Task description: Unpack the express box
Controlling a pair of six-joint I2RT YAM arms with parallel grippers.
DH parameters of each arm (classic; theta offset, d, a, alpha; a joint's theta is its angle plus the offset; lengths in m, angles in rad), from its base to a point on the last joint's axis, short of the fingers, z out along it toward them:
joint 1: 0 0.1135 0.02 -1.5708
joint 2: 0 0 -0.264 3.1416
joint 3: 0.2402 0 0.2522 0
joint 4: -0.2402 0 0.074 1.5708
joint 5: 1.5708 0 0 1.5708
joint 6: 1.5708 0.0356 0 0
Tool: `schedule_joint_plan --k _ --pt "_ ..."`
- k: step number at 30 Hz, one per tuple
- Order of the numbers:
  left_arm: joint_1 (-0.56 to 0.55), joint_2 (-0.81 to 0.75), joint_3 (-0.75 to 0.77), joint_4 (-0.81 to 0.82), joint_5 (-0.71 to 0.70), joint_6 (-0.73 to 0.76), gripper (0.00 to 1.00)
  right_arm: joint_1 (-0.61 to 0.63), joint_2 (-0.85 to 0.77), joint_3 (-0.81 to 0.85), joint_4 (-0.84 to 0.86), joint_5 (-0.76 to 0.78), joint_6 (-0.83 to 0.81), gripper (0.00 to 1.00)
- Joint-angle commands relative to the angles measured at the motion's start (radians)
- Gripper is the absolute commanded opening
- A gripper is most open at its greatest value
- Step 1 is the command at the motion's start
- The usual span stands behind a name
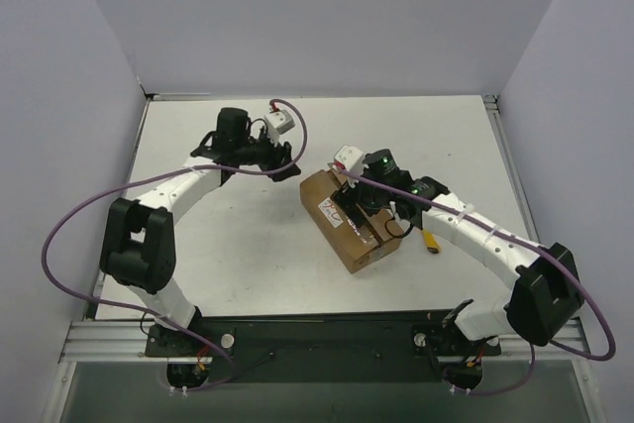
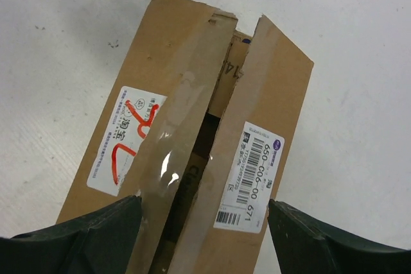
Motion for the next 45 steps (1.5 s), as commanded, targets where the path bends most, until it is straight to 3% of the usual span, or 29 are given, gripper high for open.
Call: schedule_joint_plan --k 1,5,7,11,13,17,18,22,24,26,33,43,45 --pt "0.045 -0.151 -0.06 0.008 -0.023 -0.015 0.66 0.013 0.081 -0.013 0.058 0.093 -0.078 0.8" --pt "0.074 -0.261 -0.149 0.008 -0.027 -0.01 0.66 0.011 0.146 0.018 0.068 0.198 -0.141 0.77" --pt "0.085 -0.294 -0.174 0.011 -0.027 -0.007 0.66 0.005 0.184 0.042 0.068 0.225 -0.187 0.71" --pt "0.09 -0.36 -0.214 0.016 -0.029 -0.005 0.66 -0.004 0.235 0.155 0.024 0.177 -0.234 0.4" --pt "0.09 -0.38 -0.228 0.014 -0.021 -0.001 0.66 -0.003 0.262 0.191 -0.011 0.067 -0.286 0.19" --pt "0.088 -0.439 -0.266 -0.013 0.011 0.062 0.66 0.001 0.273 0.229 -0.024 -0.191 -0.424 0.06" --pt "0.088 -0.453 -0.278 -0.012 0.014 0.1 0.66 0.001 0.272 0.228 -0.025 -0.322 -0.467 0.04" --pt "0.088 -0.519 -0.347 -0.001 0.048 0.2 0.67 0.008 0.305 0.252 -0.021 -0.449 -0.615 0.07" --pt "0.088 -0.535 -0.367 0.002 0.069 0.229 0.67 0.008 0.353 0.298 -0.033 -0.44 -0.641 0.23" --pt "0.079 -0.529 -0.366 0.0 0.106 0.238 0.68 0.008 0.37 0.321 -0.033 -0.425 -0.653 0.32" --pt "-0.015 -0.426 -0.32 0.057 0.063 0.307 0.69 0.016 0.369 0.346 -0.033 -0.414 -0.593 0.32" --pt "-0.071 -0.216 -0.232 0.12 0.009 0.47 0.69 0.019 0.24 0.242 -0.031 -0.391 -0.532 0.34" --pt "-0.073 -0.19 -0.211 0.12 0.018 0.507 0.64 0.02 0.232 0.231 -0.031 -0.358 -0.506 0.34"
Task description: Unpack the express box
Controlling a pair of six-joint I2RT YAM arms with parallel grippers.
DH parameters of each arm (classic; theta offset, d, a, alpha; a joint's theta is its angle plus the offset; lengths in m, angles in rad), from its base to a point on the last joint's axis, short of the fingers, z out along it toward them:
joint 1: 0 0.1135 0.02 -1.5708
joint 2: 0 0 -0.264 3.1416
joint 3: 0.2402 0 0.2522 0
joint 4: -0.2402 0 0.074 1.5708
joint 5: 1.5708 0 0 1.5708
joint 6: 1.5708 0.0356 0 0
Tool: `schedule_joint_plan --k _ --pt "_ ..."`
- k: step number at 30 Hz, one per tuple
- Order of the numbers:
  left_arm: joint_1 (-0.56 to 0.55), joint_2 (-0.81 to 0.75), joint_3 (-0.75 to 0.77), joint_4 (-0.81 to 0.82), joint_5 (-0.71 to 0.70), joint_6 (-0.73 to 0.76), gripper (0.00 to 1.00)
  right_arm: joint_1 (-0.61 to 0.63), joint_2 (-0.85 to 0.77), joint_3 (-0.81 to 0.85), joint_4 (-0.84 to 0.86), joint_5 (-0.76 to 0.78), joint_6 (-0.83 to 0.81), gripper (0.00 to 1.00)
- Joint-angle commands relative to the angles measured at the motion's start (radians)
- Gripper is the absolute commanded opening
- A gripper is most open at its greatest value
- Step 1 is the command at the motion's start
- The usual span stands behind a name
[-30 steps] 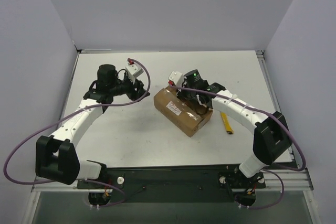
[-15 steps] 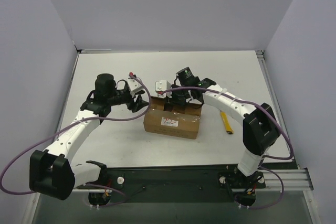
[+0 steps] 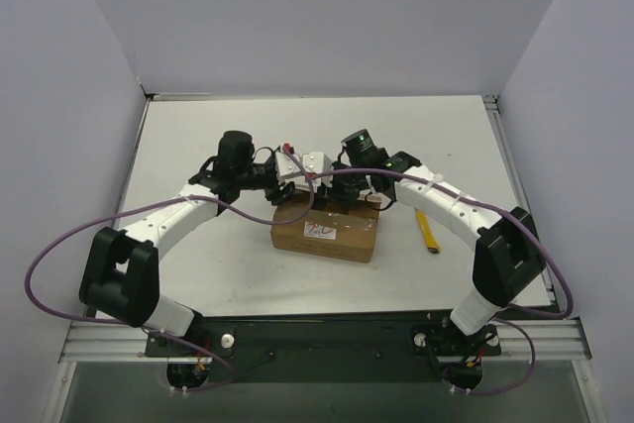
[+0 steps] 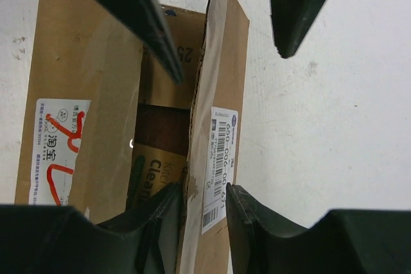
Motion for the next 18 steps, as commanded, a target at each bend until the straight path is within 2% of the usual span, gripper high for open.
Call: schedule_joint_plan --k 1,3,9,13,18 --pt "-0.013 0.074 0.084 0.025 -0.018 0.111 0.62 0.006 -0.069 -0.018 0.01 -0.003 0.053 0.34" --pt "-0.013 0.091 0.094 0.005 -0.013 0.142 0.56 -0.007 -0.084 -0.012 0.01 0.017 0.11 0.34" --pt "-0.015 0.108 0.074 -0.029 0.002 0.213 0.53 -0.119 -0.164 -0.011 -0.013 0.019 0.232 0.35" --pt "-0.03 0.132 0.08 -0.064 -0.021 0.243 0.44 -0.162 -0.211 0.003 -0.056 0.016 0.265 0.36" --pt "-0.048 0.146 0.074 -0.057 -0.047 0.285 0.41 -0.175 -0.291 -0.002 -0.094 0.014 0.265 0.36"
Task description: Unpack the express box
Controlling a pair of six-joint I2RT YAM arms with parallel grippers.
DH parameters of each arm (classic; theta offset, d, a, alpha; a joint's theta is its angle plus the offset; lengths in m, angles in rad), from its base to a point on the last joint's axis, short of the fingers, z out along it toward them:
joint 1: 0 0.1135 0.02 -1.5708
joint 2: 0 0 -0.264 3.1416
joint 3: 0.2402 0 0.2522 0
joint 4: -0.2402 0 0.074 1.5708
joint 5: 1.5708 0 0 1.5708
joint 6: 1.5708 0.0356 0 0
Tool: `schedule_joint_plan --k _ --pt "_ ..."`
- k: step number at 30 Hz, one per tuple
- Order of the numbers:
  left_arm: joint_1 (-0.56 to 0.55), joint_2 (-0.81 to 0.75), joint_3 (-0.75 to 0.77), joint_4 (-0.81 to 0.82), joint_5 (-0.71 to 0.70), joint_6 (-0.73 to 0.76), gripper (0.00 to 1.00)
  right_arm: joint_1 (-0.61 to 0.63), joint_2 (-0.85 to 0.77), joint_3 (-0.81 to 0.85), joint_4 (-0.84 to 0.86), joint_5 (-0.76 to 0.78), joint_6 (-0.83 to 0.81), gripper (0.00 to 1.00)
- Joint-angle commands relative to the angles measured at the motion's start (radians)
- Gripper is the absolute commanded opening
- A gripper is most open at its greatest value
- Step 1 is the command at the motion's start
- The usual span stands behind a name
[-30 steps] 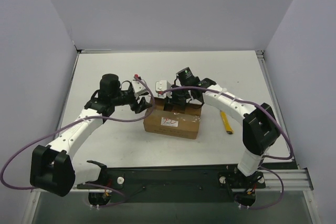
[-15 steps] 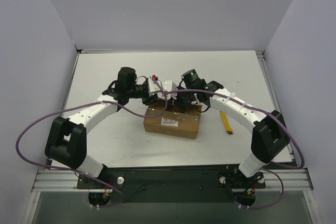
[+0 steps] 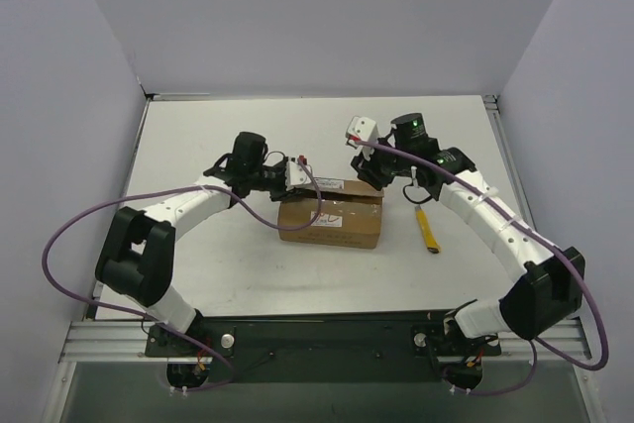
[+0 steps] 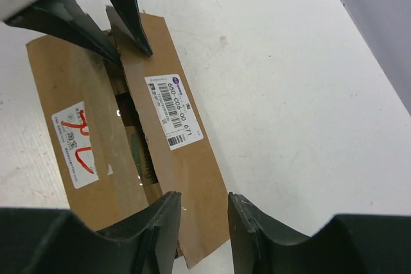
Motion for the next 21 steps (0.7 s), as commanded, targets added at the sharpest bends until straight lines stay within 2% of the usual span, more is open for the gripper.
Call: schedule_joint_plan --k 1,6,7,8,11,18,21 --pt "-0.018 0.017 0.009 -0.012 -0.021 0.052 0.39 0.002 -0.076 0.023 -0.054 -0.03 0.021 0.36" --pt "-0.026 0.063 0.097 -0.044 -0.041 -0.021 0.21 0.045 -0.11 -0.001 -0.097 -0.068 -0.07 0.38" --pt "-0.026 0.073 0.123 -0.064 -0.035 -0.064 0.18 0.051 -0.102 -0.004 -0.116 -0.074 -0.103 0.38" --pt "-0.023 0.08 0.147 -0.09 -0.029 -0.085 0.1 0.058 -0.097 -0.013 -0.119 -0.084 -0.111 0.38" --pt "-0.016 0.1 0.232 -0.183 0.017 -0.167 0.0 0.061 -0.064 -0.003 -0.146 -0.156 -0.107 0.41" --pt "-0.015 0.086 0.266 -0.205 0.132 -0.32 0.0 0.065 0.018 -0.001 -0.221 -0.229 -0.15 0.63" --pt "-0.015 0.094 0.279 -0.219 0.172 -0.348 0.0 0.058 0.05 -0.003 -0.252 -0.229 -0.188 0.65"
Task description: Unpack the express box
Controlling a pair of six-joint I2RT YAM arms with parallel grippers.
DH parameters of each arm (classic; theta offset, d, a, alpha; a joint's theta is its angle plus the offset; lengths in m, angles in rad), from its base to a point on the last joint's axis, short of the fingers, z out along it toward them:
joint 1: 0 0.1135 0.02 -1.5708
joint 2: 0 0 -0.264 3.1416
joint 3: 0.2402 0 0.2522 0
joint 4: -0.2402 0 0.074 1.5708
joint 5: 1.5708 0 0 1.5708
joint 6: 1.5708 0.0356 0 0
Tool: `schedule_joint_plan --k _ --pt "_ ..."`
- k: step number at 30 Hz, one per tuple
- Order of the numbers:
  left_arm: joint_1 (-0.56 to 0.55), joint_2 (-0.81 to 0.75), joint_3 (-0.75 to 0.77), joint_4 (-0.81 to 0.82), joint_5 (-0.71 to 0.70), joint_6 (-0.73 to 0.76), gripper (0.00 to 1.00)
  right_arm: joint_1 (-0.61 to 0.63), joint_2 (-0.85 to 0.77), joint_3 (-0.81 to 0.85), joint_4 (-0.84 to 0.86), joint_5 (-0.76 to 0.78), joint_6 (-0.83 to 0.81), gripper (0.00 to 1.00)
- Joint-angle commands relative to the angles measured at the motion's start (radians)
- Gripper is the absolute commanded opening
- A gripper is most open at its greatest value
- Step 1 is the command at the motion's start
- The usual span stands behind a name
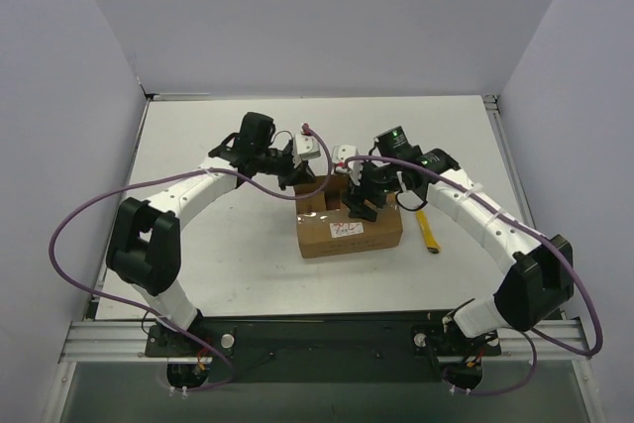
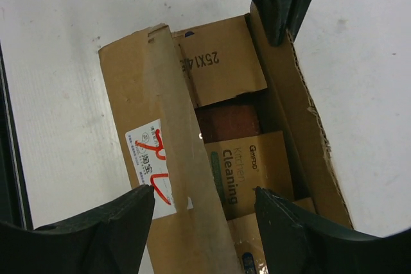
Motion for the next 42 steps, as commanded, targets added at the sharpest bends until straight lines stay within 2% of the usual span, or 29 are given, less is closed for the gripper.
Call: schedule_joint_plan --k 1,8,14,20,24,28,31,37,42 --pt "0.002 0.008 0.054 -0.05 0.124 -0.129 0.0 -0.006 0.049 0.013 -0.079 -0.075 -0.081 0.65" --pt "0.003 0.016 0.071 -0.069 0.147 -0.149 0.0 -0.025 0.159 0.086 -0.178 -0.137 -0.108 0.67" --pt "0.004 0.013 0.062 -0.049 0.11 -0.158 0.0 -0.037 0.251 0.138 -0.312 -0.192 -0.15 0.65" --pt "0.017 0.066 0.094 -0.037 0.055 -0.198 0.0 -0.037 0.236 0.241 -0.51 -0.23 -0.204 0.54" --pt "0.028 0.105 0.132 -0.038 0.051 -0.218 0.0 -0.02 0.156 0.248 -0.601 -0.224 -0.216 0.49" --pt "0.037 0.128 0.152 -0.009 0.07 -0.251 0.0 0.0 0.099 0.137 -0.613 -0.197 -0.225 0.46" --pt "0.045 0.149 0.166 -0.003 0.067 -0.274 0.0 0.029 0.072 0.064 -0.633 -0.175 -0.25 0.4" --pt "0.046 0.19 0.203 -0.001 0.081 -0.288 0.0 0.049 0.023 -0.015 -0.618 -0.126 -0.273 0.35" --pt "0.045 0.215 0.224 -0.001 0.128 -0.311 0.0 0.044 0.023 -0.117 -0.413 -0.021 -0.184 0.28"
